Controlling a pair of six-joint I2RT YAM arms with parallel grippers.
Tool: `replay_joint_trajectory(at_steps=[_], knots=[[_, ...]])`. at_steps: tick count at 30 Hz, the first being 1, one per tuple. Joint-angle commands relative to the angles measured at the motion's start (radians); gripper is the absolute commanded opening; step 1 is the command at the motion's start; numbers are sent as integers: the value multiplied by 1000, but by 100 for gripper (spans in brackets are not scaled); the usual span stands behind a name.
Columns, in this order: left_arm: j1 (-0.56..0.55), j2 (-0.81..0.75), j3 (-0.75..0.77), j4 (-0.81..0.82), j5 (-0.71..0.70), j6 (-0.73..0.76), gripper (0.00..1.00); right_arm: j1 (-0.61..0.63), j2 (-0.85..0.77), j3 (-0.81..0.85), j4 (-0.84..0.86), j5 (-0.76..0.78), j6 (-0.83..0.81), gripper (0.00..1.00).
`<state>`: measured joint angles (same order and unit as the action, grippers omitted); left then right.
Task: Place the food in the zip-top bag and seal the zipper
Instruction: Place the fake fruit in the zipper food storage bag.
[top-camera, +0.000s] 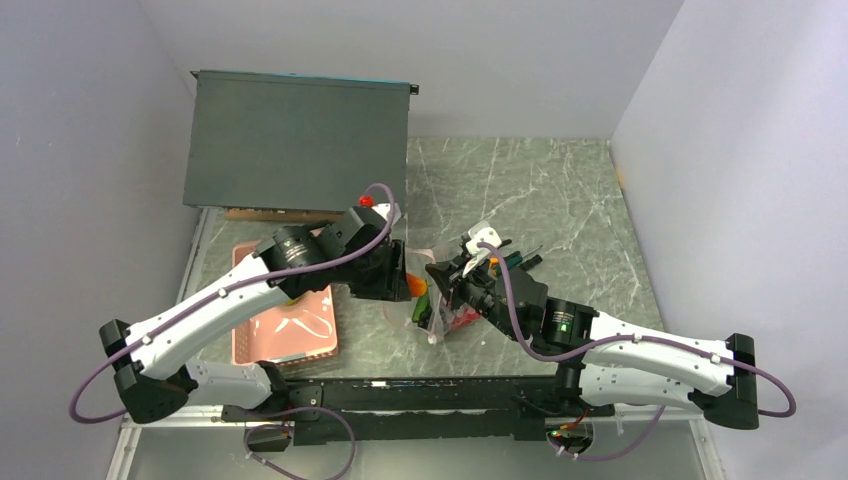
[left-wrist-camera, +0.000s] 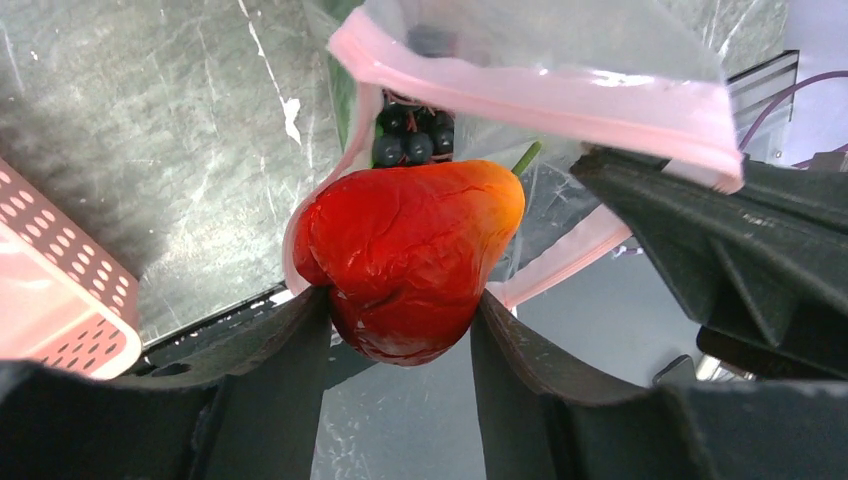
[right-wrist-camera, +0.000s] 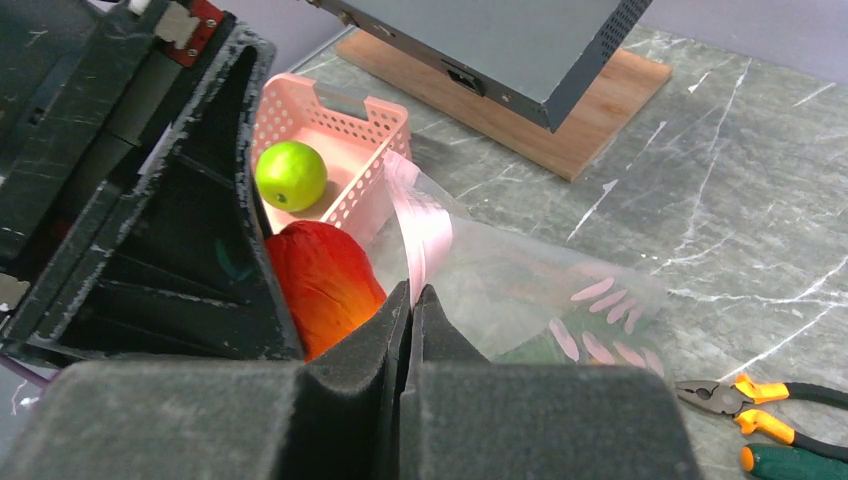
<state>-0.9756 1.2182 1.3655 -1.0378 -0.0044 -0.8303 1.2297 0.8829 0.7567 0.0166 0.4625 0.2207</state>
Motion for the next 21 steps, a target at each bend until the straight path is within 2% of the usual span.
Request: replay_joint_trajectory(at_steps=[1, 9, 16, 21], knots=[[-12, 37, 80, 5, -19, 1, 57, 4, -8, 25, 62, 0, 5, 0], [-15, 55, 99, 0, -48, -7, 78, 4, -26, 20, 64, 2, 8, 0], [-15, -4, 67, 23, -62, -14, 79, 4, -18, 25, 61, -6, 9, 0], [-15, -117, -19, 41, -102, -39, 76, 4, -30, 21, 59, 2, 11, 0]])
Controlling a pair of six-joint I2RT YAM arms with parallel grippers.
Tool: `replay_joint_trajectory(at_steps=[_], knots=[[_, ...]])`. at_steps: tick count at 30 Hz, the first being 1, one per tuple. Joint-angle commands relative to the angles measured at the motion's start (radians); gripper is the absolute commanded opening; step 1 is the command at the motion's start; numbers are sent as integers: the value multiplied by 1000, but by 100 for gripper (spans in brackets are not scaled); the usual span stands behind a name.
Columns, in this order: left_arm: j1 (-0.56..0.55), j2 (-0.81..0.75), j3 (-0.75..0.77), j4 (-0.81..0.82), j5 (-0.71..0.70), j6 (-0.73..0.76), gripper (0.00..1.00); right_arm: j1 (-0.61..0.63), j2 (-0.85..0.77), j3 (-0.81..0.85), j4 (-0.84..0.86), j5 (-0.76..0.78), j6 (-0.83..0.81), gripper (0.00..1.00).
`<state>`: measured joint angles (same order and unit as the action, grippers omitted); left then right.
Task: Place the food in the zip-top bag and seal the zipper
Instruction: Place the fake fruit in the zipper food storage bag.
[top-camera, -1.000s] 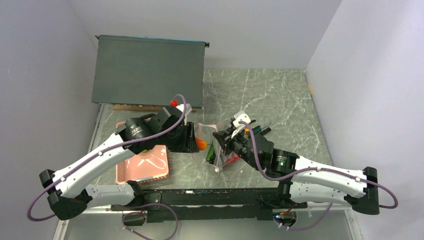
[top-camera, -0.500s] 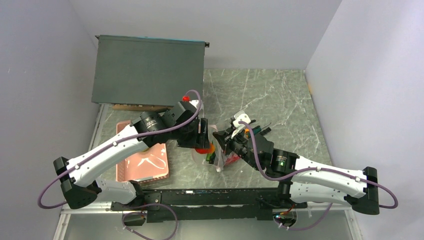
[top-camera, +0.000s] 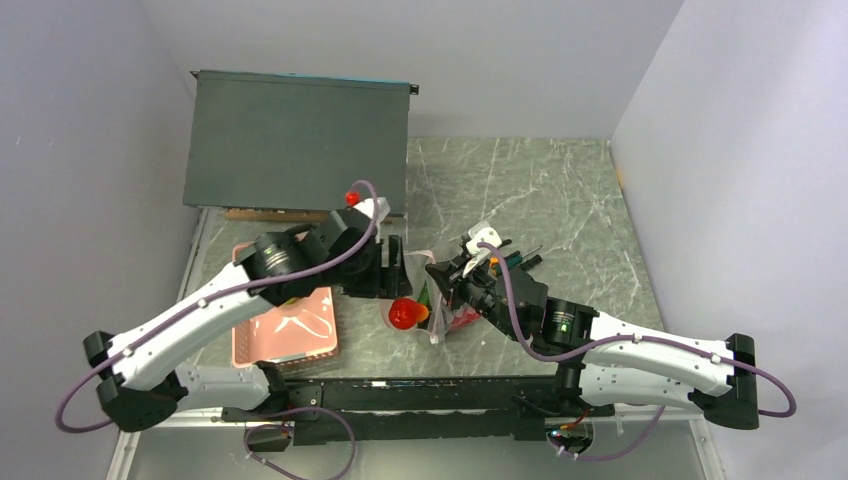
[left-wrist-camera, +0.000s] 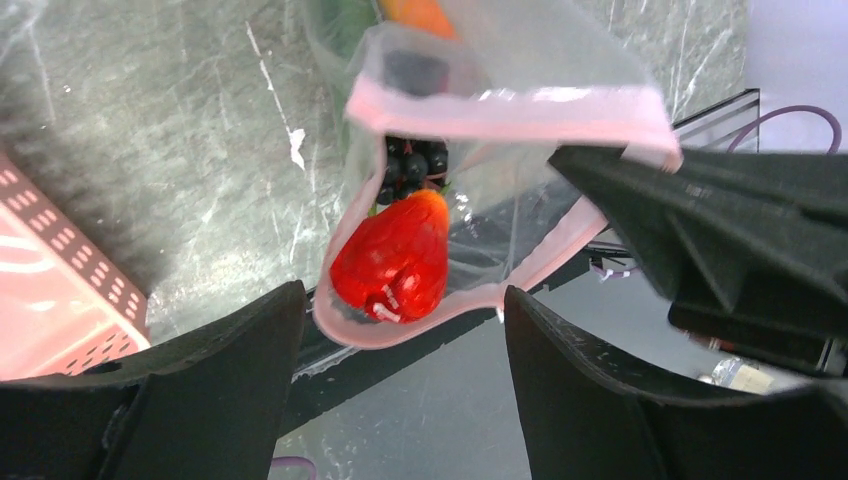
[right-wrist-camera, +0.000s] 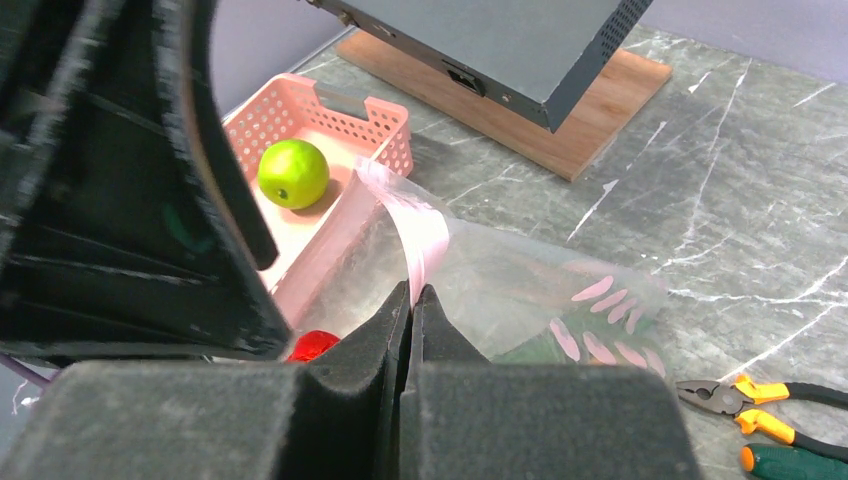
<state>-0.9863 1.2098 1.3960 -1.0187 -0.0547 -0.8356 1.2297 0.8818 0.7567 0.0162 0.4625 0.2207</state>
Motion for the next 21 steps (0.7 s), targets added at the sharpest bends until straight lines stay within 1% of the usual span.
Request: replay_joint_trajectory(at_steps=[1, 5, 8, 11, 13, 16, 17, 21], knots=[[-5, -134, -73, 29, -53, -46, 75, 4, -32, 19, 67, -4, 10, 0], [-5, -225, -187, 90, -21, -80, 73, 4, -22, 24, 55, 17, 10, 0], [-5, -252, -272, 155, 11, -107, 71, 4, -28, 21, 67, -9, 11, 0], [-5, -247, -341, 232, 45, -119, 65, 3, -30, 19, 66, 5, 11, 0], [-5, -225, -357, 256, 46, -121, 61, 4, -29, 21, 62, 3, 12, 0], [-5, -172, -335, 252, 46, -111, 43, 4, -31, 22, 61, -4, 12, 0], [-5, -155, -313, 235, 46, -105, 35, 4, -33, 22, 60, -1, 12, 0], [-4, -119, -203, 192, 36, -67, 9, 4, -47, 15, 62, 11, 12, 0]])
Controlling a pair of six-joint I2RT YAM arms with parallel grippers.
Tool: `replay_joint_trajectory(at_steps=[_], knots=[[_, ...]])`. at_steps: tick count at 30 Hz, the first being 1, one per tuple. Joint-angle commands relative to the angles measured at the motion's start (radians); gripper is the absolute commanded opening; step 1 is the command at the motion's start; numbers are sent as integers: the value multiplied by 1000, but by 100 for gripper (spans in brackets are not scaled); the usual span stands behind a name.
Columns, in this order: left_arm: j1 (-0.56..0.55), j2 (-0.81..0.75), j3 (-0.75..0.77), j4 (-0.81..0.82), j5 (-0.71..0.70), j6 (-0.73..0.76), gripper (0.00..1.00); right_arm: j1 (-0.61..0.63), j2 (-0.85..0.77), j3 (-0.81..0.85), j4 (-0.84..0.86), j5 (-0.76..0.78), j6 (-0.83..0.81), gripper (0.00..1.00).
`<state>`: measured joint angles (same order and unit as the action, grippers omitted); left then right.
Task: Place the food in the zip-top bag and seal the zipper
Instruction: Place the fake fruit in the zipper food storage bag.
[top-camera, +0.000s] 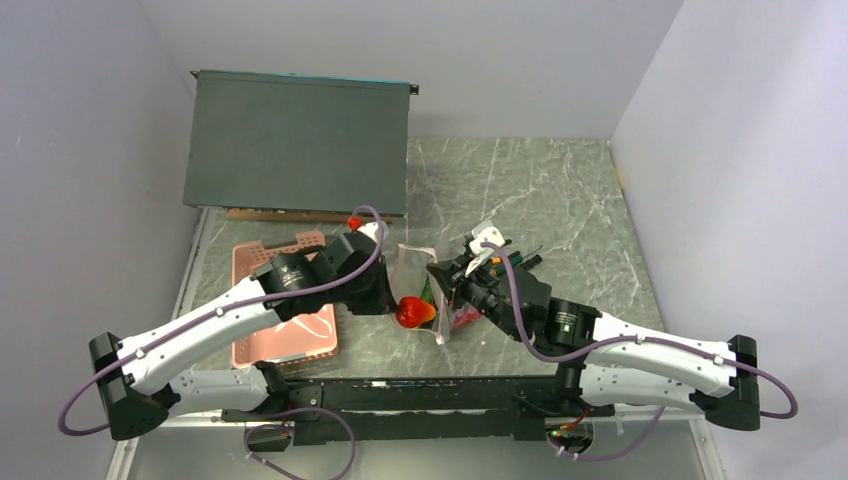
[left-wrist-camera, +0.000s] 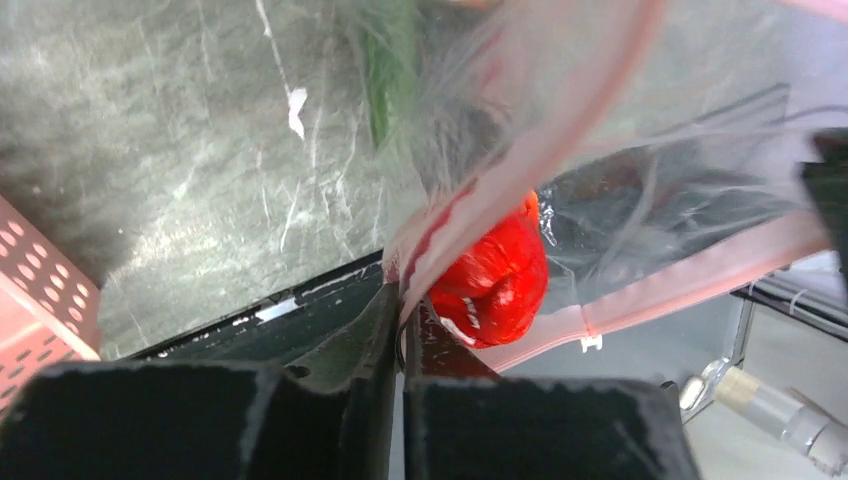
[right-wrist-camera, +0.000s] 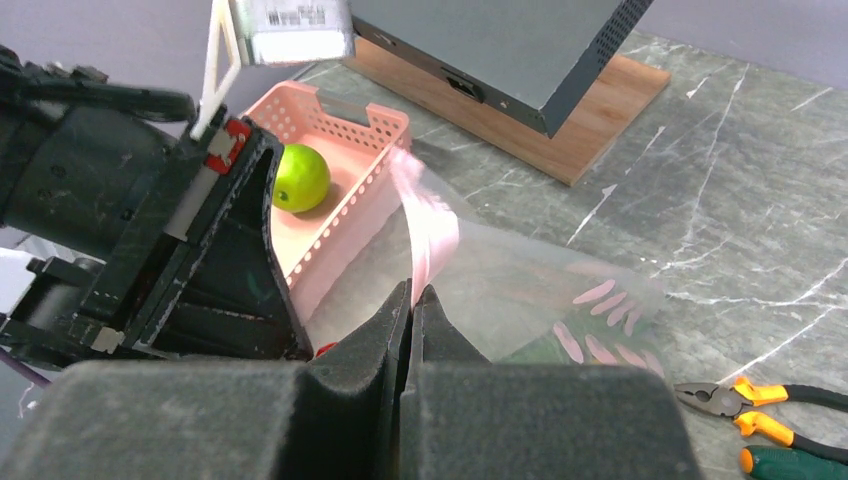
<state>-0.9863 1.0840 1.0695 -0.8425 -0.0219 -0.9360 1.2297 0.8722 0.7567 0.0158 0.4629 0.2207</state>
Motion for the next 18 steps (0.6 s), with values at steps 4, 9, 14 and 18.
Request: replay_joint_trajectory(at_steps=[4, 9, 14, 18], knots=[[-5, -14, 187, 101, 34, 64, 0, 4, -47, 8, 70, 32, 16, 0], [-3, 2, 195, 24, -22, 38, 0, 4, -81, -7, 73, 88, 22, 0], [-4, -23, 105, 34, 3, -10, 0, 4, -118, -28, 91, 122, 27, 0], [-3, -106, 56, 13, -53, -47, 12, 4, -118, -34, 101, 119, 34, 0]])
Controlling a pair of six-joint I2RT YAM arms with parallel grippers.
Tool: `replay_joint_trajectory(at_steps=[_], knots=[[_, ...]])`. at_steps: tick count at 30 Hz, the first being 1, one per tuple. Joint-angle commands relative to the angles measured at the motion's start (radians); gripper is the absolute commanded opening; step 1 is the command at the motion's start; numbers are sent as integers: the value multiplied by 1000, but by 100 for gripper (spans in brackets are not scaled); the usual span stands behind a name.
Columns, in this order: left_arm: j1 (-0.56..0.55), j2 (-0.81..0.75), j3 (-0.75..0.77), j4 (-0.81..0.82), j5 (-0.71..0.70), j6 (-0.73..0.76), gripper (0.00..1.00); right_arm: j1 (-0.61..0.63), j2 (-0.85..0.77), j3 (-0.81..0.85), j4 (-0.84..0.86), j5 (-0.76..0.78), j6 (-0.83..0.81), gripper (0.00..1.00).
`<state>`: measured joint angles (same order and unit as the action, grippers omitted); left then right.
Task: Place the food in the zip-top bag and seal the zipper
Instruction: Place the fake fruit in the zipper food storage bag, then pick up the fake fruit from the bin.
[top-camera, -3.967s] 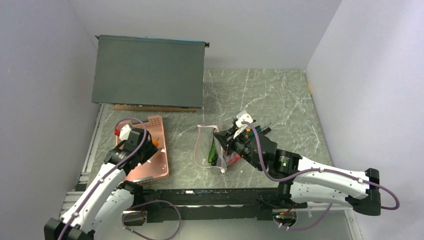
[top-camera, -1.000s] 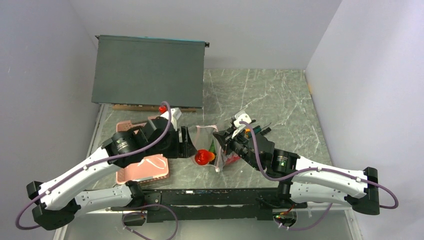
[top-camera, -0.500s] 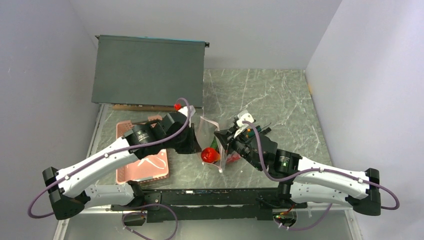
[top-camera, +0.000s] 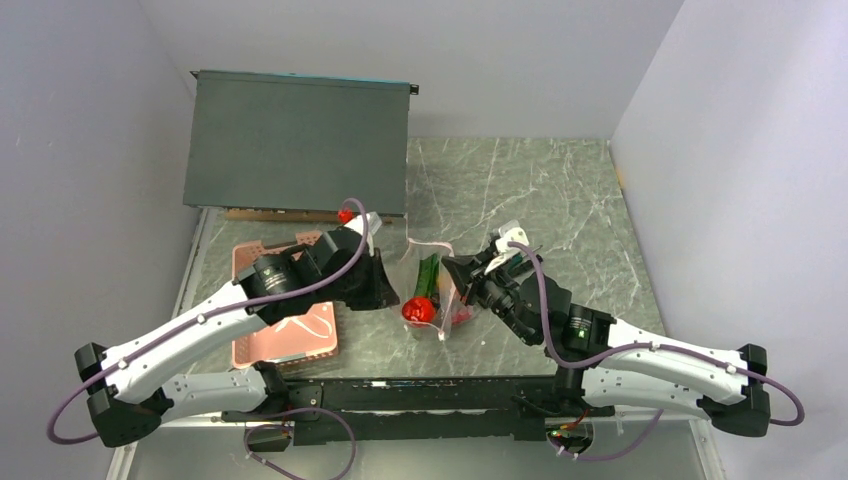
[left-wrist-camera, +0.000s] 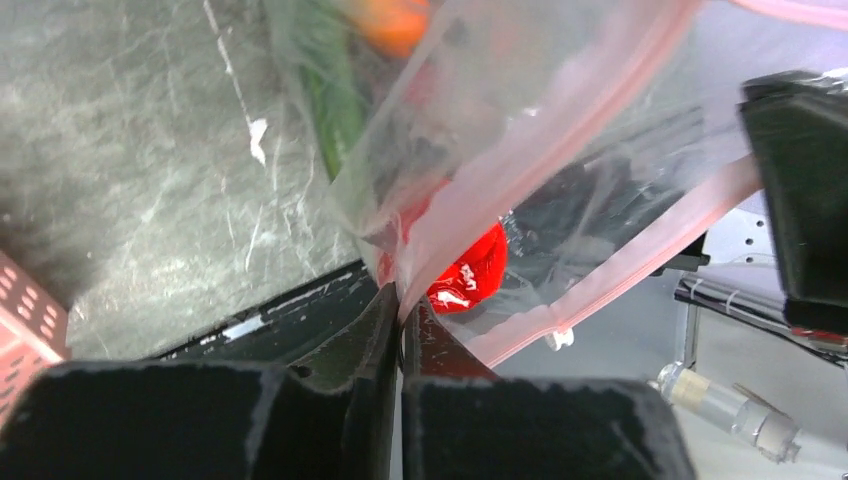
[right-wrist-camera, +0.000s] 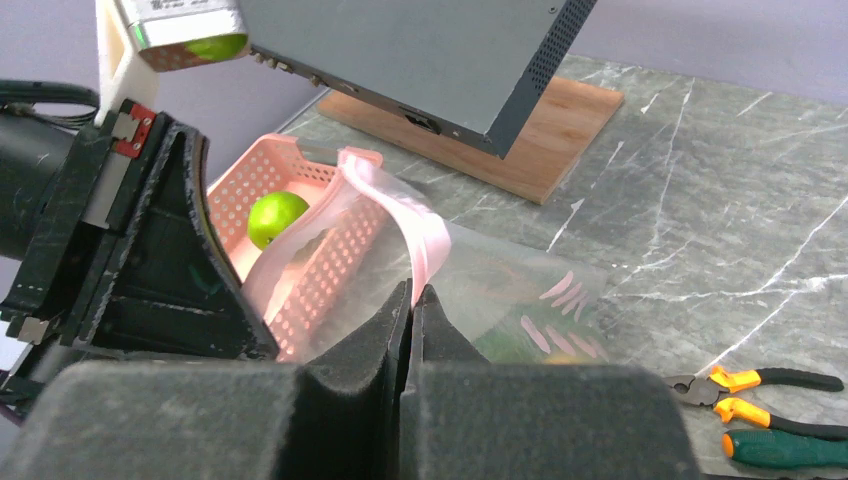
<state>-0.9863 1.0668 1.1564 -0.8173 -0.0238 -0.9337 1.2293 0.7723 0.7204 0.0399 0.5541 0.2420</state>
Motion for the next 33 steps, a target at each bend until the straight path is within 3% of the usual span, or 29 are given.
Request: replay_joint_trajectory(at_steps=[1, 4, 7, 17, 24, 28, 33], knots=[[-3, -116, -41, -13, -61, -57, 20, 5, -14, 4, 75, 25, 11, 0], [-4, -192, -64, -25, -102, -63, 48, 4, -1, 14, 59, 31, 14, 0], [-3, -262, -63, -101, -175, -89, 62, 4, -1, 12, 66, 16, 13, 0], [-4, -426, -205, -408, -461, -322, 71, 5, 21, 21, 55, 22, 12, 0], [-3, -431, -282, -572, -689, -555, 91, 5, 36, 25, 54, 6, 16, 0], [18, -379, -299, -572, -744, -588, 99, 4, 35, 22, 59, 11, 14, 0], [284, -371, -370, -311, -630, -243, 100, 4, 41, 25, 56, 13, 13, 0]])
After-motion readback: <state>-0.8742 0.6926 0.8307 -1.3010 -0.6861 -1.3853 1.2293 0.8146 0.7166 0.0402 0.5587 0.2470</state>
